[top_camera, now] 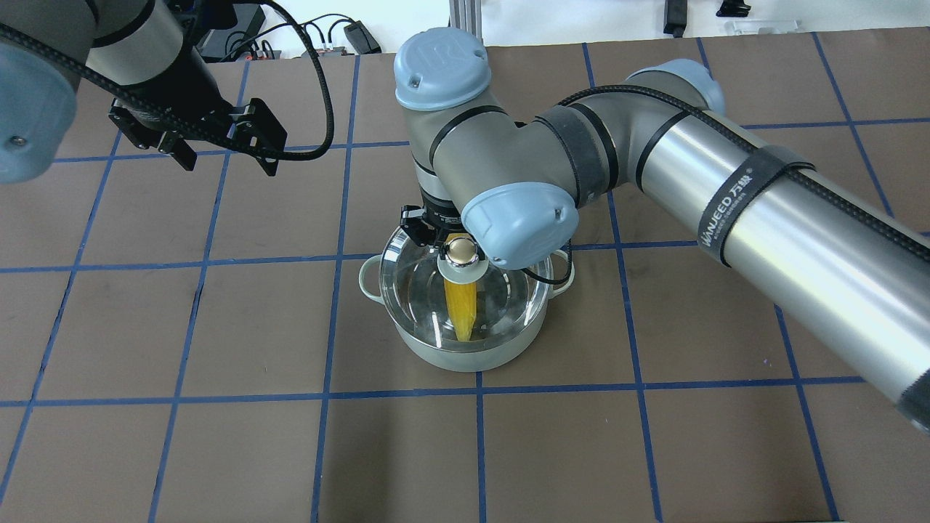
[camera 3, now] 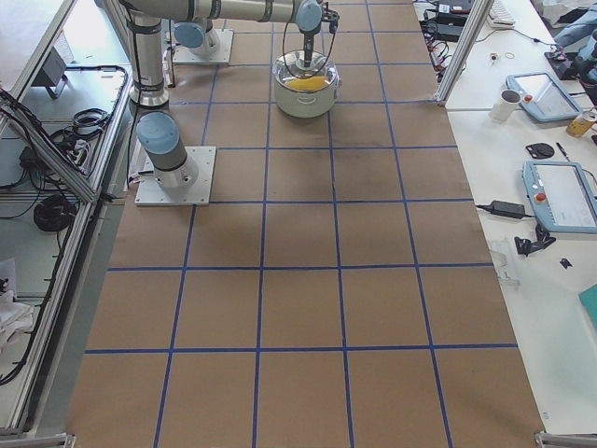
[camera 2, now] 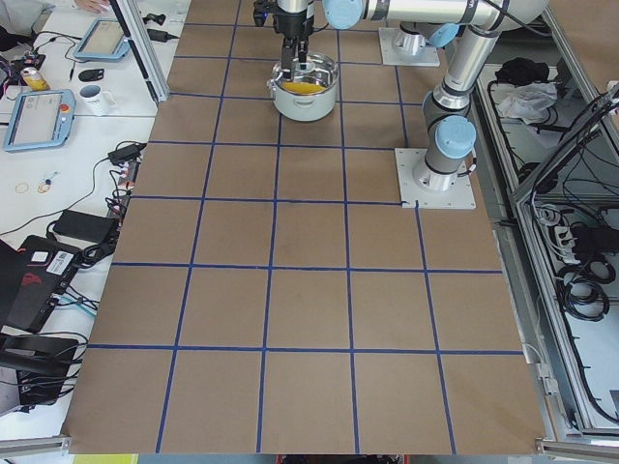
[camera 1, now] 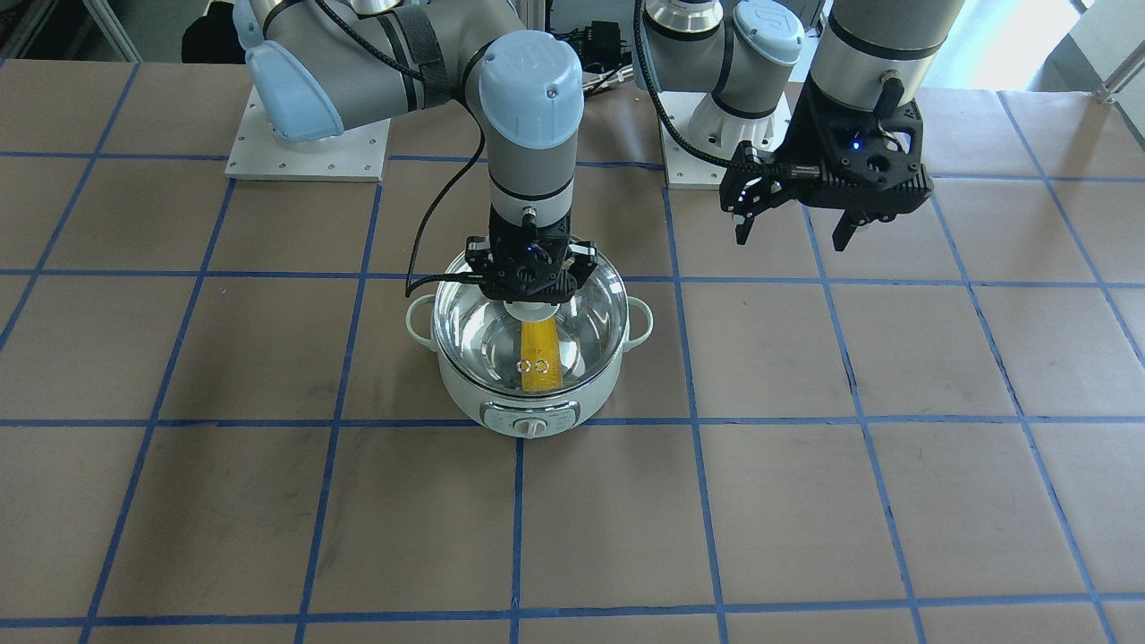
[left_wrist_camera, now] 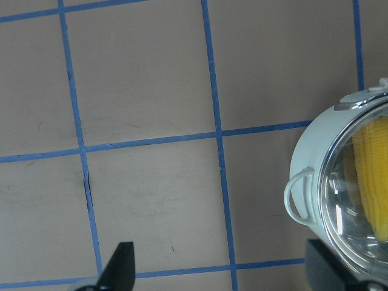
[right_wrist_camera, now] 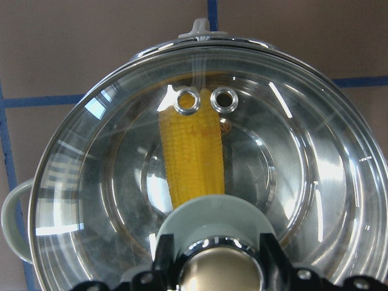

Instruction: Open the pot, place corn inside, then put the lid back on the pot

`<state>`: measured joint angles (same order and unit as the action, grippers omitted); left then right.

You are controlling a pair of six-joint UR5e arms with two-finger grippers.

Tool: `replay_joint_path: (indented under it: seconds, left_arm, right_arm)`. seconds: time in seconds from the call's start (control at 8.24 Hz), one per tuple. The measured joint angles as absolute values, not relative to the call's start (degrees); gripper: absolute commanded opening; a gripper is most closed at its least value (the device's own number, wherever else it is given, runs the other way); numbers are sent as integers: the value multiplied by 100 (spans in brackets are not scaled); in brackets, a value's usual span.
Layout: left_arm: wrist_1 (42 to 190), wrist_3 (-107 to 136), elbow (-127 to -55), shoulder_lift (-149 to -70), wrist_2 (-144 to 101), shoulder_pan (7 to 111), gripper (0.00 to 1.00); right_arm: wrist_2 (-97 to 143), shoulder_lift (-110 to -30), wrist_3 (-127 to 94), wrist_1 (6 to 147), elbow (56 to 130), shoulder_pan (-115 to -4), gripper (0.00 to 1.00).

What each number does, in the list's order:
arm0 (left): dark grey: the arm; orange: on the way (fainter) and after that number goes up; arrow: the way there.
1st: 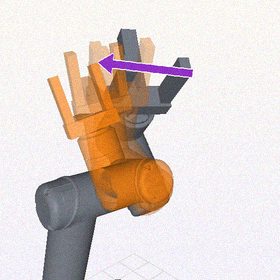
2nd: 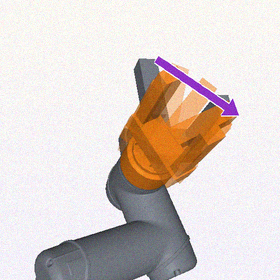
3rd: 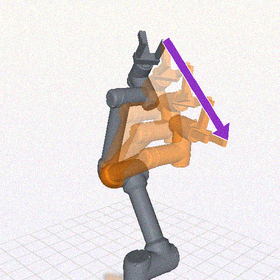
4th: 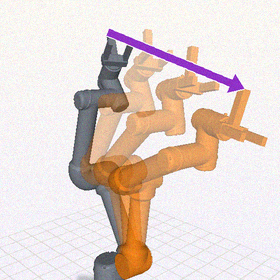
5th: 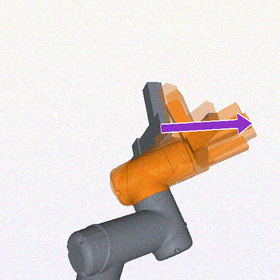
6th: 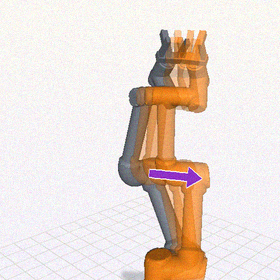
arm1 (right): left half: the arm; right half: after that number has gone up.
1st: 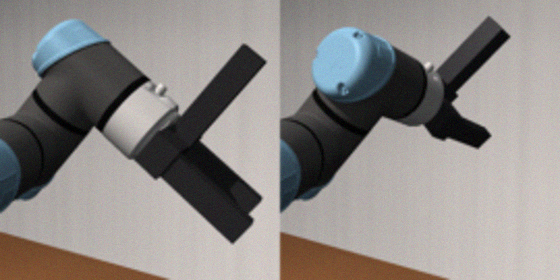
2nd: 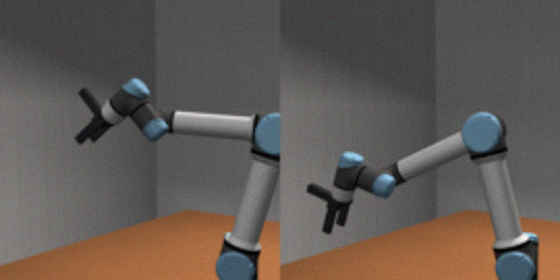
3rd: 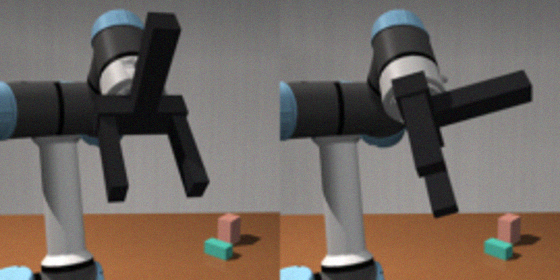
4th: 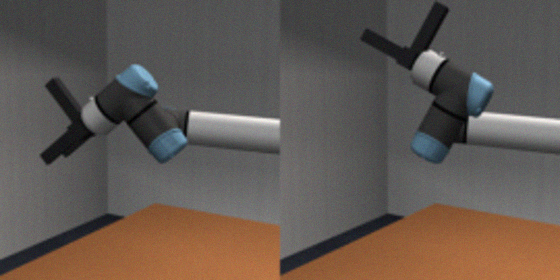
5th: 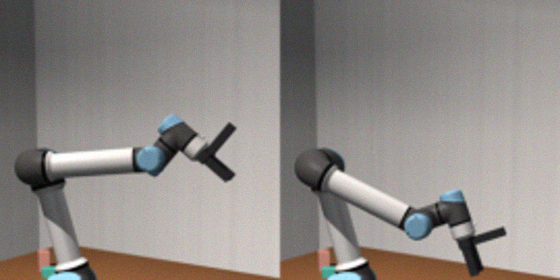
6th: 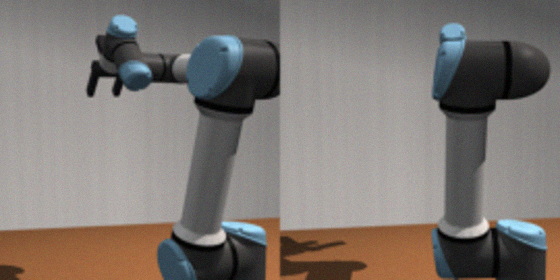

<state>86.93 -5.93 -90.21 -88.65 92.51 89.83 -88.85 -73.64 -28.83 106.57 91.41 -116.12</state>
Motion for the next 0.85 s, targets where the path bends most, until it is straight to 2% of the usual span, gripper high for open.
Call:
replay_joint_path:
  seconds: [0.24, 0.36, 0.49, 0.61, 0.85]
  left_arm:
    - [8784, -613, -9034, -8775, 9248, 8963, 100]
    - [8815, -664, -9042, -8764, 9272, 8941, 100]
    - [8873, -714, -9036, -8746, 9302, 8940, 100]
    - [8902, -766, -9044, -8740, 9307, 8938, 100]
    - [8857, -810, -9056, -8850, 9289, 8921, 100]
  right_arm:
    - [-8895, -7362, -2868, 10711, 9138, -11611, 47]
    - [-8916, -7363, -2839, 10739, 9135, -11611, 53]
    - [-8940, -7361, -2804, 10755, 9133, -11611, 55]
    - [-8954, -7359, -2784, 10762, 9133, -11611, 69]
    - [-8957, -7352, -2784, 10769, 9134, -11610, 79]
